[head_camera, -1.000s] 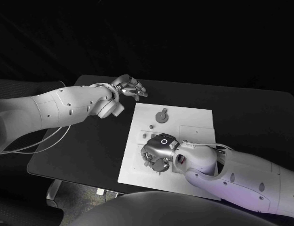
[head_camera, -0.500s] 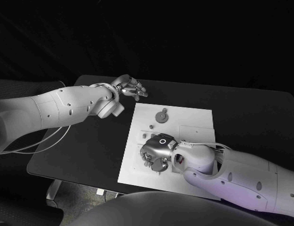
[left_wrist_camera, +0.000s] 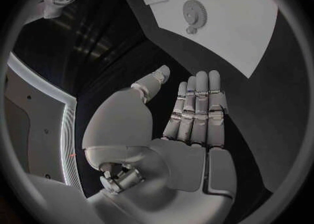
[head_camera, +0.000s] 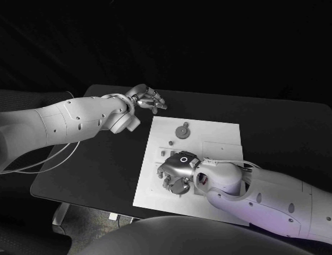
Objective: Assemble the parts on the task board
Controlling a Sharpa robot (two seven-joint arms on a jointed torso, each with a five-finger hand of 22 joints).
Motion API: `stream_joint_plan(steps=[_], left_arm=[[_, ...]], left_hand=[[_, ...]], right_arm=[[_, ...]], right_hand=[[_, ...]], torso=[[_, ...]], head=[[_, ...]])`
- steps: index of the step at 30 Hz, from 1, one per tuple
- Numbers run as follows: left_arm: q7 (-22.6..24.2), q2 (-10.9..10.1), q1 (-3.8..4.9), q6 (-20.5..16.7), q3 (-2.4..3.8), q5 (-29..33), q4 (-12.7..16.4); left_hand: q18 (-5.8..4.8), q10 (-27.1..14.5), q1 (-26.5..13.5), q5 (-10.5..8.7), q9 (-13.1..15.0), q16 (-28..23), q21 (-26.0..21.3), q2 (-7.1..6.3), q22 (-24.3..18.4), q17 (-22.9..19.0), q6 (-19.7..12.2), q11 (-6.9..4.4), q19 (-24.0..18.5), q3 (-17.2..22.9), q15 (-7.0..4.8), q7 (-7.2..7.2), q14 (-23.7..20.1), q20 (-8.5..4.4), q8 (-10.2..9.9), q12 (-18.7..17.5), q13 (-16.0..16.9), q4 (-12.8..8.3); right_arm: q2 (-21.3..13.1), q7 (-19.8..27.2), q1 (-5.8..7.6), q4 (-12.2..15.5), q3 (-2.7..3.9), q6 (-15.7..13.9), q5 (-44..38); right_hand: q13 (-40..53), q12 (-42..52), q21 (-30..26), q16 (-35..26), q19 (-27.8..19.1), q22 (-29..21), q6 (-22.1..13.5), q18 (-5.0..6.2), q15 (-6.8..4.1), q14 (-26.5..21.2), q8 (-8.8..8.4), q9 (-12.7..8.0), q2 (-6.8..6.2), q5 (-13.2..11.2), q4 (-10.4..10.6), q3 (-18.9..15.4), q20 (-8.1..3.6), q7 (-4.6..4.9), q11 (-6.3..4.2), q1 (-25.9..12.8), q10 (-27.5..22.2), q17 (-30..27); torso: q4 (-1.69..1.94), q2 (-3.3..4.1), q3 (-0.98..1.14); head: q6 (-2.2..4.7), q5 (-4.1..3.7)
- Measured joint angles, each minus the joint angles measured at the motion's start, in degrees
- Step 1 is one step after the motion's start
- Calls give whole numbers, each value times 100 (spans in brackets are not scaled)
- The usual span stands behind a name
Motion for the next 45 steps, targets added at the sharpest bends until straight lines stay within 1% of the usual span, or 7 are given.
stream_joint_plan(steps=[8,17,23,28,34,39,45], left_arm=[[-6,-5,0,1,0,0,-3],[-9,-10,0,1,0,0,-3],[-10,-18,0,1,-1,0,-3],[-9,-24,0,1,-1,0,-6],[1,-33,-1,-2,-1,1,-30],[5,-22,-2,-4,-2,3,-58],[8,-3,-8,-4,-7,6,-80]], left_hand=[[-5,0,0,0,3,0,0,0,0,6,0,0,0,0,0,0,0,0,0,0,0,0],[-14,0,0,0,3,0,0,0,-1,12,0,0,0,0,0,0,0,0,0,0,-5,0],[-32,0,0,0,2,0,1,0,4,12,0,0,0,0,0,0,0,0,0,0,-5,0],[32,0,0,0,2,0,1,0,4,11,0,0,0,0,0,0,0,0,0,0,-4,0],[38,0,0,0,2,0,1,0,4,18,0,0,0,0,0,0,0,0,0,0,-4,0],[38,0,0,0,1,0,1,0,3,18,0,0,0,0,0,0,0,0,0,0,-9,0],[36,0,0,0,2,0,1,0,3,25,0,0,0,0,0,0,0,0,0,22,-9,0]], right_arm=[[-123,0,11,15,0,-143,135],[-365,41,50,194,37,-558,303],[-770,138,166,387,392,-904,677],[-1243,176,420,527,582,-959,1138],[-2008,185,779,571,604,-932,1966],[-2332,146,788,598,591,-816,2377],[-2606,-159,780,772,514,-196,2498]], right_hand=[[-59,-120,-27,1,-31,0,-307,0,85,-60,-108,-51,-174,0,60,-150,9,-45,116,-154,-212,26],[-61,-120,-27,1,-16,0,-262,0,85,-60,-21,-17,-168,0,60,-149,-4,0,107,-123,-219,39],[-35,-38,-27,1,38,0,-104,-2,60,7,85,38,-103,0,43,-133,-52,98,27,-58,-134,39],[-22,1,-26,1,57,0,-45,-6,50,19,144,63,-101,0,43,-133,-52,129,12,-60,-81,38],[45,130,-24,0,102,0,32,-7,-11,100,177,81,80,0,189,-214,-56,127,-56,-246,91,45],[238,384,-23,-16,169,0,102,-28,-93,177,208,97,-1,0,301,-258,-82,90,-143,-412,382,45],[806,1042,-53,-57,193,0,95,-28,-211,252,208,107,-152,0,457,-414,-104,-36,-299,-627,712,40]], torso=[[0,0,0],[0,0,1],[-1,0,2],[-1,1,3],[-4,1,4],[-9,-7,4],[-42,-33,19]], head=[[0,0],[0,-29],[13,-82],[93,-177],[220,-351],[289,-475],[308,-543]])
